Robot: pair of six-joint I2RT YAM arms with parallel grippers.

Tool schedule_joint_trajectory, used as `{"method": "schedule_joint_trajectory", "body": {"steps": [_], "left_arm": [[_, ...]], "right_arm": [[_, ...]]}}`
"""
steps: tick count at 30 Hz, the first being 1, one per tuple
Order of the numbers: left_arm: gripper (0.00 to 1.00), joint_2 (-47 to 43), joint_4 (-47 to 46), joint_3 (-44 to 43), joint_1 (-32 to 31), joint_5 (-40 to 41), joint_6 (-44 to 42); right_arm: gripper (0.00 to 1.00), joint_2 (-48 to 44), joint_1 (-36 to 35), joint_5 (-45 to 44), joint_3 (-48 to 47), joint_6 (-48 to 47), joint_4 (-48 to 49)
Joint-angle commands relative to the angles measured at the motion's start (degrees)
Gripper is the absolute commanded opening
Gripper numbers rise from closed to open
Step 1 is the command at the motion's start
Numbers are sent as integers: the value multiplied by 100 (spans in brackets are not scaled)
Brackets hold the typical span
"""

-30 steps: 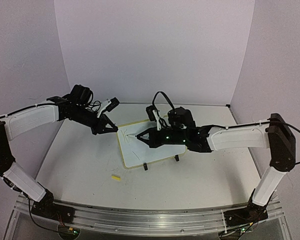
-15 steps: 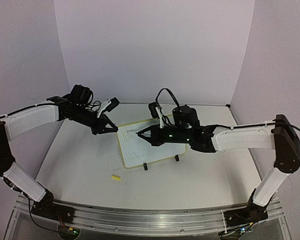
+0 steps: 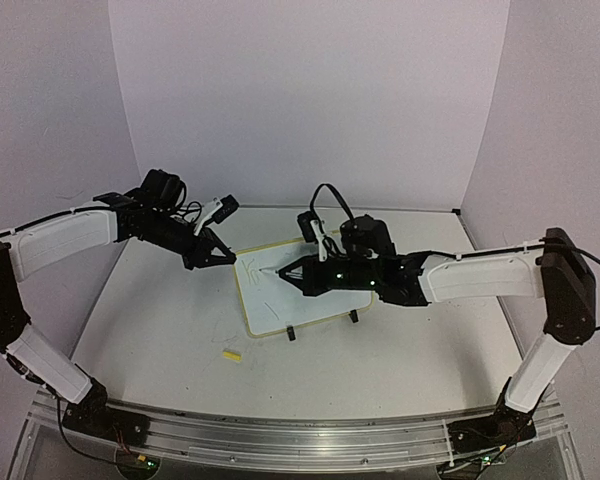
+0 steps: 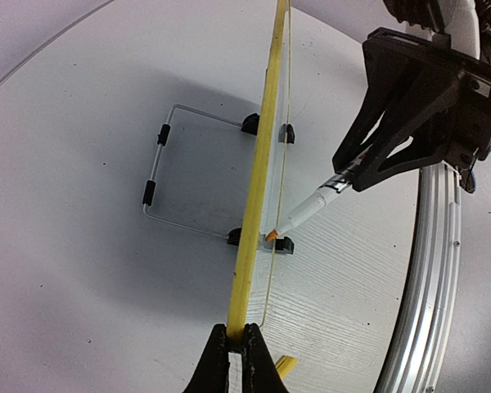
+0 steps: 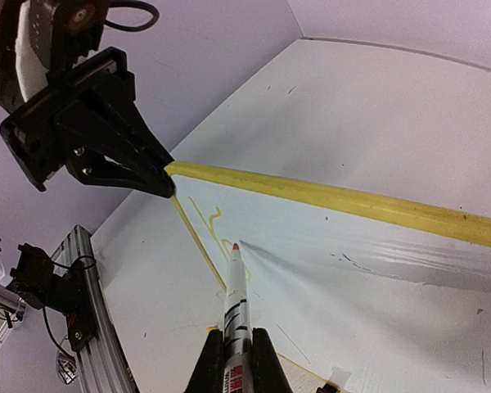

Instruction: Write a sentence on the whiteboard

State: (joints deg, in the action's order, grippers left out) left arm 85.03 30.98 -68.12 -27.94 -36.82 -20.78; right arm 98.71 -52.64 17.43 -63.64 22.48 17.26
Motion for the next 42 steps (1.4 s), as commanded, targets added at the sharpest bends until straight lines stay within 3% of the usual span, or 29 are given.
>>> {"method": "schedule_joint_trajectory", "body": {"steps": [1, 42], "left_arm": [[0, -136, -15, 12, -9, 152, -146], [0, -171, -1, 18, -9, 176, -156]], "right_arm": [[0, 141, 21, -105, -228, -45, -46], [0, -252, 62, -663, 24, -55, -231]]}}
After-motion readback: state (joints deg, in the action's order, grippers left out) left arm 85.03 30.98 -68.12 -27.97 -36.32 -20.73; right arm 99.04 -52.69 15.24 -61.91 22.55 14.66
